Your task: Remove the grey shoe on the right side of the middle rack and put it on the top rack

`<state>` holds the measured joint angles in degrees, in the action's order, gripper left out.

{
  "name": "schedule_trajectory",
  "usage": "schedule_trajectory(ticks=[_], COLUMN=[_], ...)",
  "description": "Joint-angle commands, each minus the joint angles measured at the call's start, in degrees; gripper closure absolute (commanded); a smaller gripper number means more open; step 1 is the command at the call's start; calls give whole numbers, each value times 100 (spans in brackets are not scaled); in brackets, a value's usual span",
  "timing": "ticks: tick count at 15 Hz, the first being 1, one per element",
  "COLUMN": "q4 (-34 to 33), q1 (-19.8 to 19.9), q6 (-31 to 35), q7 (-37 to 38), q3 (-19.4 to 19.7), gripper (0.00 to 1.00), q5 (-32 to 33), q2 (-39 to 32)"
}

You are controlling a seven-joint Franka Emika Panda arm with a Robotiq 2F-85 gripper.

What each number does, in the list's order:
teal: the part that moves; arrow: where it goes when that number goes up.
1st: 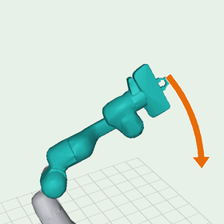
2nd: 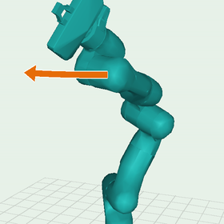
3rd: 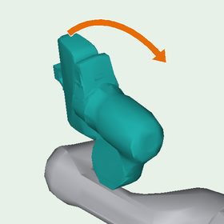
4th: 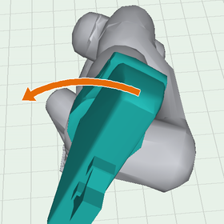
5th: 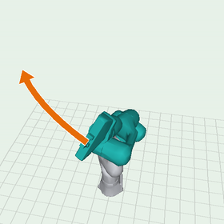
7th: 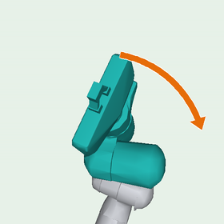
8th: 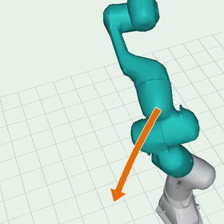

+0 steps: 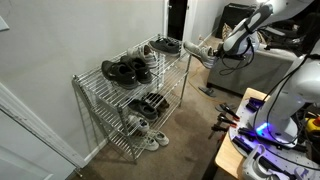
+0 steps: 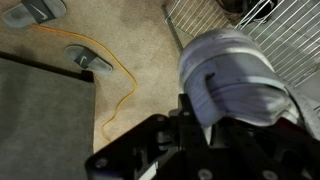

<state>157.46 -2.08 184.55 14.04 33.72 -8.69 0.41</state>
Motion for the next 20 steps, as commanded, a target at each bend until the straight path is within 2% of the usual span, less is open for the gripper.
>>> schedule_trajectory(ticks=[1,2,3,6,15,16,20], q4=[633,928,235,603,598,598,394], q1=[815,991,609,875,880,880,910], q6=[503,722,296,496,496,496,658], q7=[-223,-252,-4,-50,-52,-52,-120], q3=[-762,-894,-593,-775,-784,-784,-791], gripper=[93,94,88,88,88,93,94], q5=[-126,-130,-14,-14,-14,-14,13], q2=[746,943,211,546,606,606,335])
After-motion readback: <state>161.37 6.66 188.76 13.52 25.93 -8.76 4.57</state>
